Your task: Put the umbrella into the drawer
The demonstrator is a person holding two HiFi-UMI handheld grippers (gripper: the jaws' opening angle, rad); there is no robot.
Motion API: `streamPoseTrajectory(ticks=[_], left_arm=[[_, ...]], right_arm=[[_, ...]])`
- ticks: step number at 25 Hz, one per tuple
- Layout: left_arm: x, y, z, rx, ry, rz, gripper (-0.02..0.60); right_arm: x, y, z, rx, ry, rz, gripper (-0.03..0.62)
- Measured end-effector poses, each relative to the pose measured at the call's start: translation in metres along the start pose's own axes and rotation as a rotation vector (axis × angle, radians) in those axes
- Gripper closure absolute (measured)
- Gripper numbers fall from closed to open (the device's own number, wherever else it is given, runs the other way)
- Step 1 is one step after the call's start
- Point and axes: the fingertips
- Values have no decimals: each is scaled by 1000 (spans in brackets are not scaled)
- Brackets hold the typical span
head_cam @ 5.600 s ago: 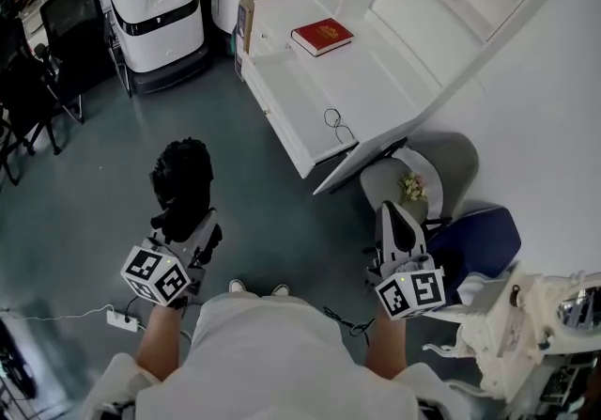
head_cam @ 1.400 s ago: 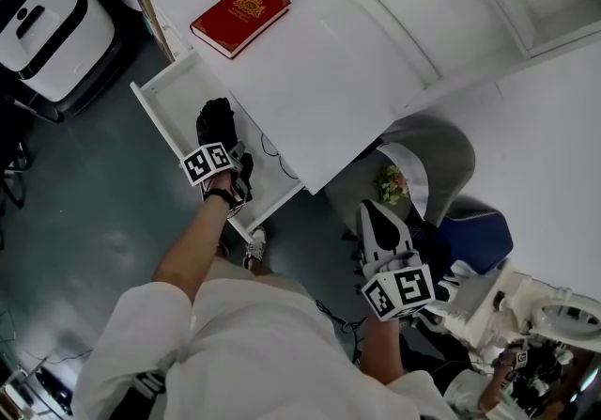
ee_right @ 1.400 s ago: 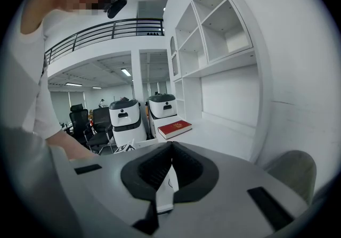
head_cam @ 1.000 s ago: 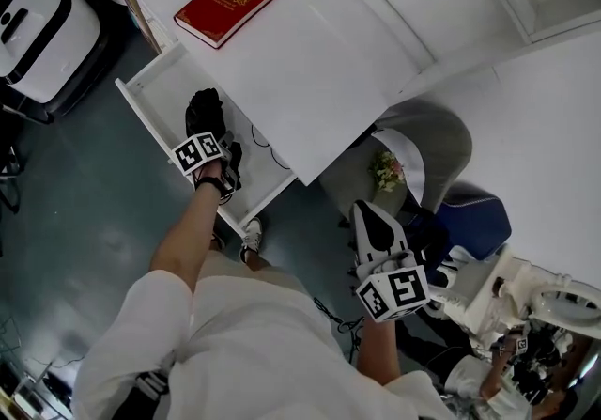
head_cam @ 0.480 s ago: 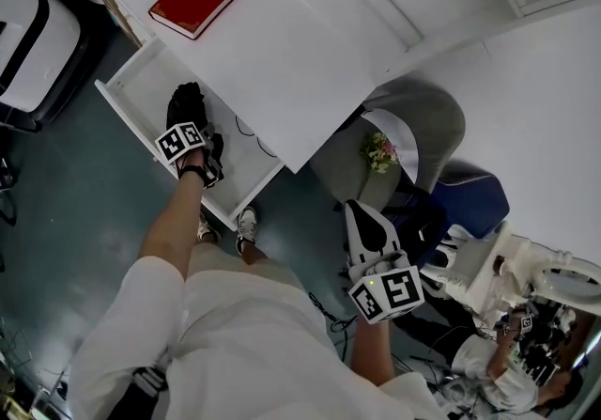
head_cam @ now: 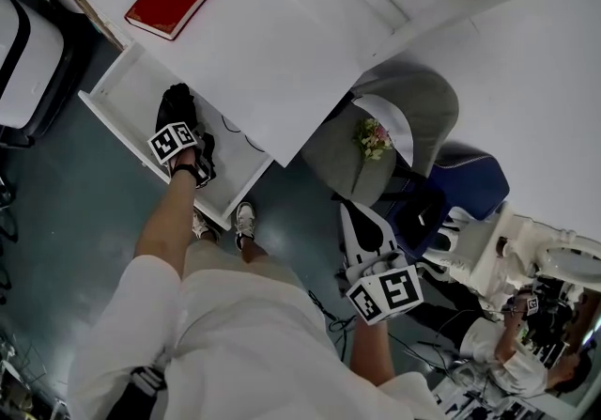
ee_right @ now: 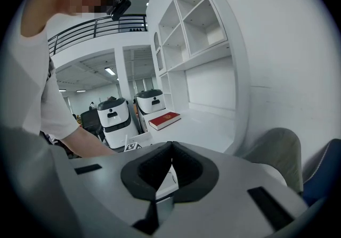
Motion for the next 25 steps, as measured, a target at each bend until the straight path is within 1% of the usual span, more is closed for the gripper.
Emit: streamPoseTrajectory(ticks=[4, 6, 11, 14, 17, 19, 23, 25], left_arm=[[2, 0, 1, 2, -18, 8, 314], [5, 0, 1, 4, -13, 7, 305], [13, 3, -3, -4, 27, 44, 253], [15, 0, -9, -6, 28, 64, 230], [17, -5, -19, 12, 29, 77, 224], [20, -7, -27, 18, 43, 75, 206], [25, -15, -46, 50, 64, 80, 206], [30, -22, -60, 77, 90, 87, 207]], right_arm=[[3, 1, -1, 20, -3, 32, 594], [5, 0, 1, 31, -10, 40, 594], [8, -1, 6, 52, -28, 51, 593], [7, -3, 9, 67, -42, 50, 594], [6, -6, 10, 78, -54, 47, 594], [6, -9, 10, 87, -61, 43, 593], [3, -14, 14, 119, -92, 30, 594], [1, -17, 17, 134, -111, 24, 594]])
Point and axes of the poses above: the fingertips, and each gripper's own axes: z forward along the fingers, x to its right, y out of its underside, and after that the axes turned 14 degrees about -y, right-handed
